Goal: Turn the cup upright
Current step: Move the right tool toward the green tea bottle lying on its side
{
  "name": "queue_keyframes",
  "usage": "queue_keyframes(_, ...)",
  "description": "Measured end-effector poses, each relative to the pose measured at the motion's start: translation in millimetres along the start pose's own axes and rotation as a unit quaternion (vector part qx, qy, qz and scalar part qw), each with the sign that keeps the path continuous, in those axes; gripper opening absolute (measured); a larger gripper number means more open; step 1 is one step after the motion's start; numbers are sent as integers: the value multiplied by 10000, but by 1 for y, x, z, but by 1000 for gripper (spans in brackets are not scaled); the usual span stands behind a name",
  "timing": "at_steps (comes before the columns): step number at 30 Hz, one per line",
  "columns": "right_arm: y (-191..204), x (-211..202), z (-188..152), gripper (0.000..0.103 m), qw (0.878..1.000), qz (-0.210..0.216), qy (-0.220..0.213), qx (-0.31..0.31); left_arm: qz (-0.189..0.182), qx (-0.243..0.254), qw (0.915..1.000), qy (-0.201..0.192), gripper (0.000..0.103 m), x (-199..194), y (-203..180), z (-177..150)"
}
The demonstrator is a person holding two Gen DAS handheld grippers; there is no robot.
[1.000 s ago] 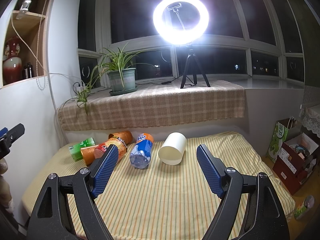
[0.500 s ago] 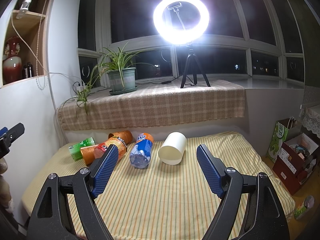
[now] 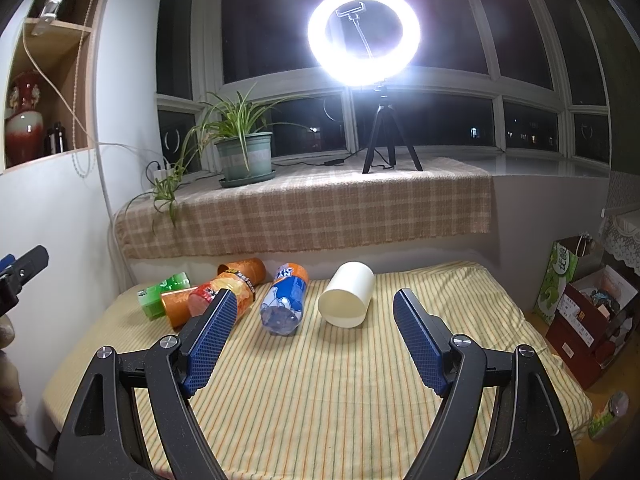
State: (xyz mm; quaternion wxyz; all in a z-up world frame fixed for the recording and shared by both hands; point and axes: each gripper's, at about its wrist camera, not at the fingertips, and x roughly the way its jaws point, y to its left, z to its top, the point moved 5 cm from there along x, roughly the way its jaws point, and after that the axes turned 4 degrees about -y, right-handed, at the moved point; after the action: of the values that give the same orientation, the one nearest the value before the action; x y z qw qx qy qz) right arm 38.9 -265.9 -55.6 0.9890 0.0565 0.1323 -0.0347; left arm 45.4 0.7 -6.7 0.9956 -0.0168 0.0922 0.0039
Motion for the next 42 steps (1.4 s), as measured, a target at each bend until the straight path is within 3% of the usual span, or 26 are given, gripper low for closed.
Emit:
queue_keyframes(6,1,4,-3,80,10000,-4,65,-4,-3,-26,9999,99,103,3,2,-8)
queue_keyframes(15,3,23,-11,80,9992,130,360,74,-247,52,9981,558,103,29,8,-23)
queue_keyframes(23,2,37,-22,80,9979,164,583,214,-715,69,9886,1323,103,79,15,-34)
queue_keyframes(29,4,52,-24,80,9965,302,763,182,-743,58,9830,1680,103,112,22,-47)
queue_keyframes(35,18,83,-19,80,9908,790,1078,201,-666,36,9803,1858,97,133,36,-54)
queue_keyframes(38,37,103,-10,80,9880,1057,1111,-190,-610,45,9809,1846,97,134,45,-55)
queue_keyframes(42,74,140,5,80,9737,1671,1251,-912,-511,40,9818,1828,97,130,59,-57)
